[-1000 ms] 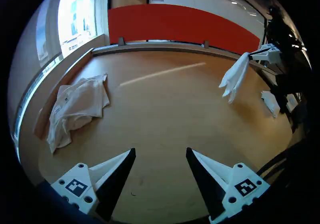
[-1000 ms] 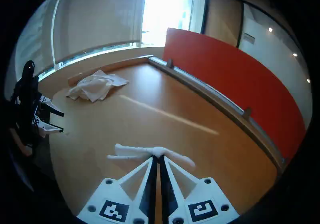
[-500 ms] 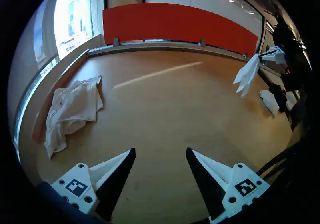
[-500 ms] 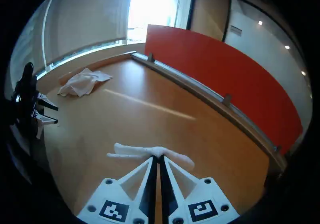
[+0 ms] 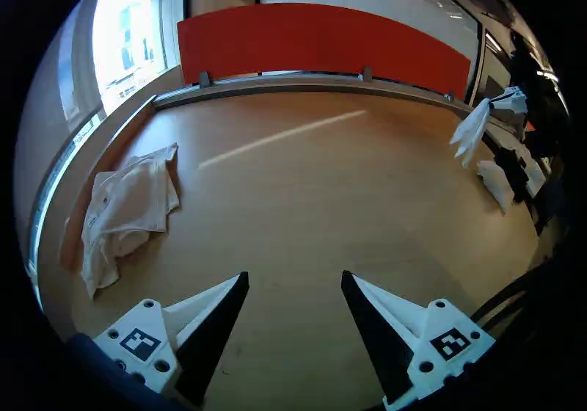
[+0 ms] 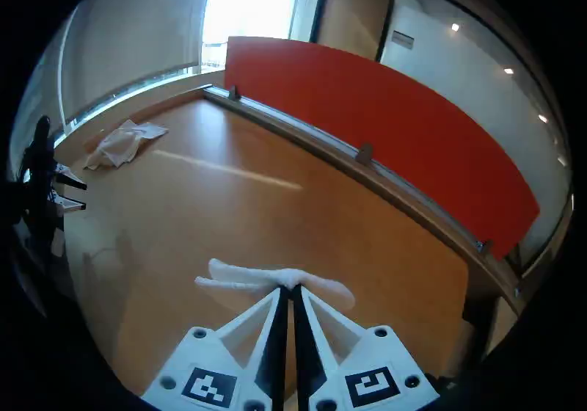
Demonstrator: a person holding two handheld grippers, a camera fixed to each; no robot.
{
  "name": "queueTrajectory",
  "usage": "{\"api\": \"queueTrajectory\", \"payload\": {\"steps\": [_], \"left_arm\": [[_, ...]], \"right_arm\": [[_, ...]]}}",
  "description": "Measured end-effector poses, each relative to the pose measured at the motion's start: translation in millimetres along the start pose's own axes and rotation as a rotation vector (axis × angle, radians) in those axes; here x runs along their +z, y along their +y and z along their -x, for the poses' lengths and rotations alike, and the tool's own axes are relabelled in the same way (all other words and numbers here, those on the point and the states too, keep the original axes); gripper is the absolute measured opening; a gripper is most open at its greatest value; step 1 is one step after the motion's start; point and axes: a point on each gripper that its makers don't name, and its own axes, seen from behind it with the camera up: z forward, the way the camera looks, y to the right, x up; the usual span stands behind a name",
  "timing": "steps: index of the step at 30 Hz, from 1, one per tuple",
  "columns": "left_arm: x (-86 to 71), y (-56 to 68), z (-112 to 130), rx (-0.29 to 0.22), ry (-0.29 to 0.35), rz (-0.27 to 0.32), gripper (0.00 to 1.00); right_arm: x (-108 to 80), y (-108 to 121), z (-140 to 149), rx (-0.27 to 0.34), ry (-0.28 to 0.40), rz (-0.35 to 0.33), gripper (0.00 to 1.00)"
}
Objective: Fold towel
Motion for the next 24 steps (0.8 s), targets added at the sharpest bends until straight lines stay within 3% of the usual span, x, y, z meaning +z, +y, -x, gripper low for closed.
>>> {"api": "queueTrajectory", "payload": {"steps": [12,24], "left_arm": [[7.7,22.2,-9.5,0.032,-0.011,-0.005,0.93],[9.4,41.9,-16.1,0.053,-0.013,0.000,0.93]], "right_arm": [[-20.9,66.8,46.3,0.041,-0.046,0.063,0.05],[-37.0,99.3,80.4,0.085,-0.070,0.094,0.05]]}}
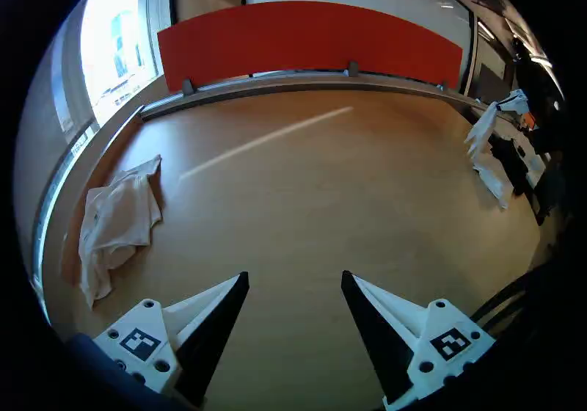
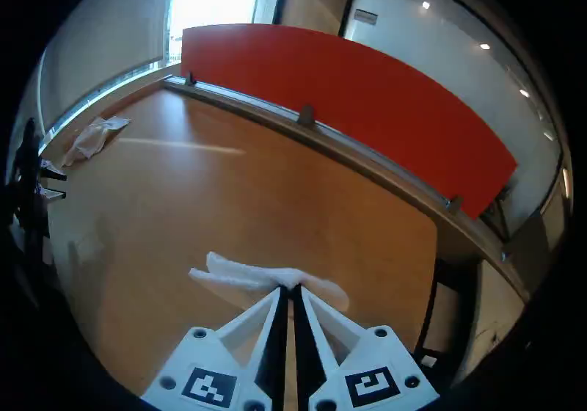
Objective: Fold towel
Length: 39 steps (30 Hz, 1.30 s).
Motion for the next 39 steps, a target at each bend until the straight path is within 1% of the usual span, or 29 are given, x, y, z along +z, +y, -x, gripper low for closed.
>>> {"api": "queueTrajectory", "payload": {"steps": [8,18,30,39], "left_arm": [[-0.3,3.5,-2.8,0.008,0.001,0.002,0.94],[-0.7,5.2,-3.1,0.020,-0.002,0.010,0.93],[-2.6,7.0,0.1,0.041,-0.009,0.018,0.93],[-3.6,5.8,2.0,0.055,-0.013,0.016,0.94]], "right_arm": [[-6.3,3.0,17.6,0.010,-0.017,0.006,0.05],[-22.1,2.9,63.2,0.041,-0.063,0.027,0.05],[-38.6,0.2,131.2,0.130,-0.127,0.065,0.05],[-38.2,-3.1,169.7,0.182,-0.178,0.082,0.05]]}}
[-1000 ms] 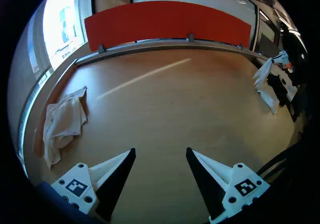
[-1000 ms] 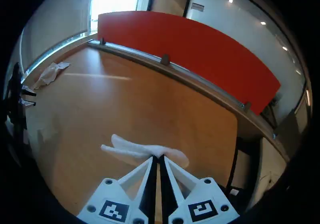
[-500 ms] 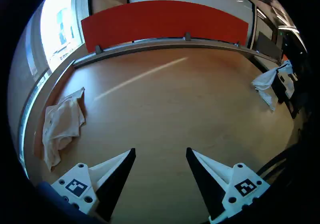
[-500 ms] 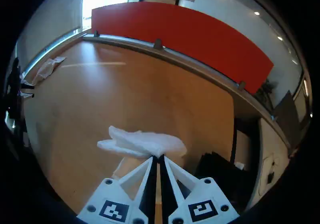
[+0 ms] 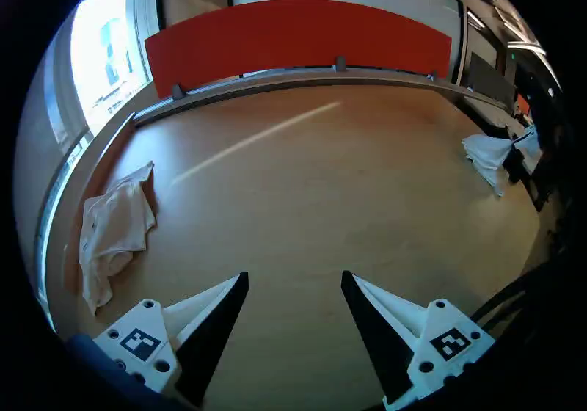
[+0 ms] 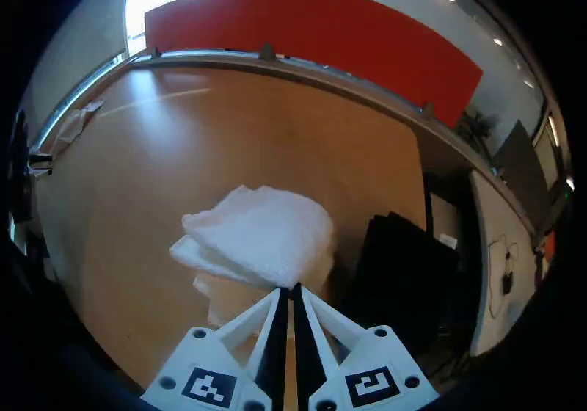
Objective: Fold towel
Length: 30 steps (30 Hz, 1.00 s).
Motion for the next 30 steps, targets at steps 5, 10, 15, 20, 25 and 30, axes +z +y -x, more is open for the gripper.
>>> {"api": "queueTrajectory", "payload": {"steps": [5,10,15,20,25,30], "left_arm": [[-0.6,-1.2,1.2,0.007,-0.004,-0.004,0.93],[-2.0,-2.9,2.8,0.012,-0.007,-0.011,0.94],[-3.0,-3.8,4.6,0.017,-0.011,-0.017,0.93],[-4.3,-4.1,5.9,0.023,-0.013,-0.022,0.93],[-5.3,-3.4,7.7,0.028,-0.016,-0.026,0.93],[-5.6,-1.7,9.4,0.028,-0.019,-0.026,0.93]], "right_arm": [[4.6,-0.3,15.6,0.009,-0.027,0.007,0.04],[11.5,-1.7,28.4,0.030,-0.047,0.009,0.05],[19.4,-2.8,42.9,0.060,-0.068,0.010,0.05],[26.9,-3.7,56.4,0.085,-0.088,0.012,0.05],[33.3,-3.7,67.2,0.103,-0.105,0.017,0.05],[38.1,-3.9,71.7,0.110,-0.115,0.021,0.05]]}}
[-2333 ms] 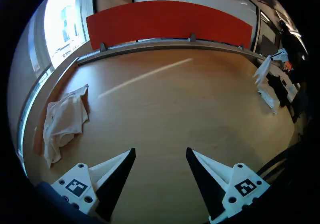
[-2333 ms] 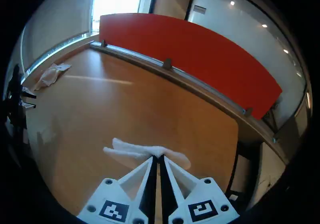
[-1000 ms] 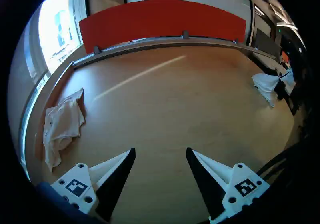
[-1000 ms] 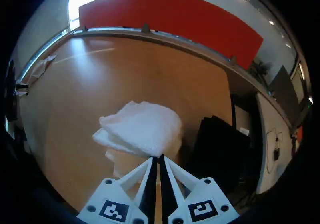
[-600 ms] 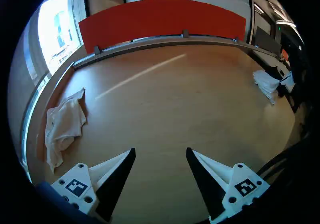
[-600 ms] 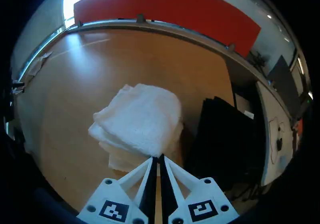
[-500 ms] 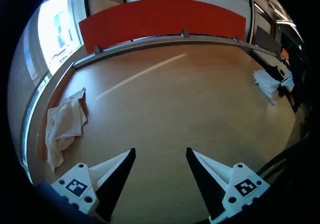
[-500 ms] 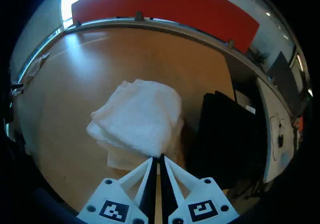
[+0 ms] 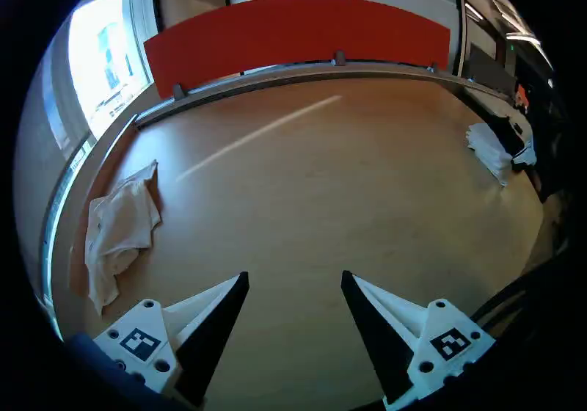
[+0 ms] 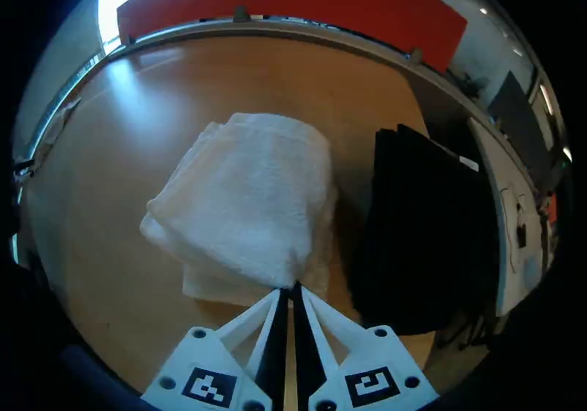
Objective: Fold towel
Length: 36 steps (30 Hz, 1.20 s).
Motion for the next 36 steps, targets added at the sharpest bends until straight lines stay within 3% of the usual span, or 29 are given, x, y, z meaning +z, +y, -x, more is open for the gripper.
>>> {"api": "queueTrajectory", "payload": {"steps": [12,18,22,26,36], "left_arm": [[-0.3,1.8,0.9,-0.004,-0.002,0.000,0.93],[-0.2,1.9,-0.8,0.000,0.000,0.004,0.93],[-0.4,1.8,-1.2,-0.001,0.003,0.005,0.93],[-1.0,1.8,-1.4,-0.004,0.006,0.008,0.93],[-3.5,0.8,-0.9,-0.010,0.016,0.015,0.93]], "right_arm": [[3.0,0.4,-0.7,-0.003,0.002,0.004,0.05],[-0.7,-0.1,-0.8,-0.017,0.013,0.015,0.10],[-4.3,-1.8,0.6,-0.023,0.013,0.017,0.22],[-8.4,-3.8,2.9,-0.028,0.014,0.019,0.49],[-19.3,-14.4,0.0,-0.044,0.037,0.011,0.69]]}}
